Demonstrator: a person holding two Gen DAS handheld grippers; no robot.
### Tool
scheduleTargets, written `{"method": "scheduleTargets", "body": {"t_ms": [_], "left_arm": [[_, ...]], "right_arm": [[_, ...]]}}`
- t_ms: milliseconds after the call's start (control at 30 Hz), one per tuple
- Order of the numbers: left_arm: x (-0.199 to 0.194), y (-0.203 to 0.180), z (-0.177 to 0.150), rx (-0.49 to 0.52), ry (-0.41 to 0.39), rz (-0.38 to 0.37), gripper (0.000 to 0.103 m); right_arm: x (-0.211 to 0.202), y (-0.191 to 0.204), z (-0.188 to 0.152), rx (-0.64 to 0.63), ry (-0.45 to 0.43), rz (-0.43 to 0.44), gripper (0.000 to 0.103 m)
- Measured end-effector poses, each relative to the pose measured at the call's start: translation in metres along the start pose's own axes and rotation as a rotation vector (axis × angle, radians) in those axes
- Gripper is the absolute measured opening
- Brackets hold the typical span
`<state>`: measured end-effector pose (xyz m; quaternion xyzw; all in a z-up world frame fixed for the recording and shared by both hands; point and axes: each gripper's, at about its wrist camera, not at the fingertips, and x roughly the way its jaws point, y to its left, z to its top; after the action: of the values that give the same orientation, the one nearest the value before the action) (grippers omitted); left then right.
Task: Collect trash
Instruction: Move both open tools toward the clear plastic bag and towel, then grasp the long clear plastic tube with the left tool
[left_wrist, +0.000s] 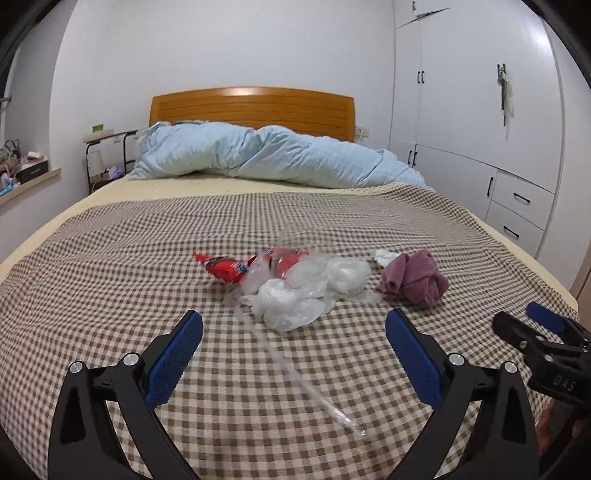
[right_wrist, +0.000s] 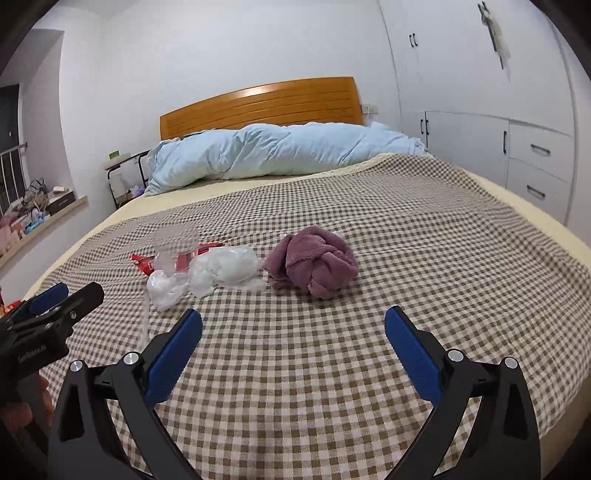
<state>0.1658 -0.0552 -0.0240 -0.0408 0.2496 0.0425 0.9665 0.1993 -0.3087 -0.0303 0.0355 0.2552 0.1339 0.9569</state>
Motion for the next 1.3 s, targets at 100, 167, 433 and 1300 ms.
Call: {"method": "scheduleTargets", "body": {"t_ms": [100,167,433,1300], "left_arm": [[0.005,0.007,-0.002,-0.01,0.026,0.032,0.097],[0.016,0.01,-0.005,-0.006,0.073,0.081,0.097],[0.074,0.027,-0.021,-0.161,0.311,0.067,0.096],[0.092,0.028,-0.027,-0.184,0.305,0.065,0.002]], "right_arm": [[-0.006,0.004,0.0,-0.016,-0.03,-0.072,0.095],[-0.009,0.005,0.0,-0.018,-0.046,-0.118,0.095],[0.001,-0.002,-0.005,-0.02,0.004,-0.141,0.095],[0.0,-0.024,-0.006,0.079,0.038,-0.106,0.095]]}}
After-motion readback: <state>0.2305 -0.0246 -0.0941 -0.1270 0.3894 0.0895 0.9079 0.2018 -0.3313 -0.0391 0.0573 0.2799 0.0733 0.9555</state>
